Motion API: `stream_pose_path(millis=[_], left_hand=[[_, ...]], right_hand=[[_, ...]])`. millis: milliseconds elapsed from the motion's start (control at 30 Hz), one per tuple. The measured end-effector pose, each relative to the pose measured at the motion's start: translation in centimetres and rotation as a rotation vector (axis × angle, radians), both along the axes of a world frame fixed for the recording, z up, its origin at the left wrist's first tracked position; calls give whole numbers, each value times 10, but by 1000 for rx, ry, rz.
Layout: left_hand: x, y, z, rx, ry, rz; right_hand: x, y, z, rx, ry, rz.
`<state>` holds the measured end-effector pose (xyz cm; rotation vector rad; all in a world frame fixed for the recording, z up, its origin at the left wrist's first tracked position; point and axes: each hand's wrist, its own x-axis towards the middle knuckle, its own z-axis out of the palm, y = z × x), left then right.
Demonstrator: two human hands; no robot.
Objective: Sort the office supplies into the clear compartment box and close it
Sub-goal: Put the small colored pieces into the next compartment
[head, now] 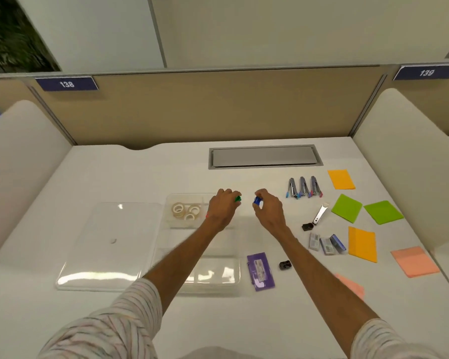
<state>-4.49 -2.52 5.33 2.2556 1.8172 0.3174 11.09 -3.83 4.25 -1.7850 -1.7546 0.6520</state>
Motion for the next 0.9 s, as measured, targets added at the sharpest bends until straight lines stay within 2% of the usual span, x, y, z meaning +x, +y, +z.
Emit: stream_pose_path(millis=[267, 467, 767, 900], left_hand=[[-49, -8, 1, -84, -23, 89], [-65, -13, -1, -68, 10, 71], [-82, -20, -10, -131, -131, 142], [-91, -17, -17, -127, -72, 151]], right_hand=[[-55, -9, -2, -38, -28, 95], [-76, -7, -6, -67, -107, 111], [-94, -2, -14, -89, -156, 151], [-95, 0, -18, -84, -203, 118]])
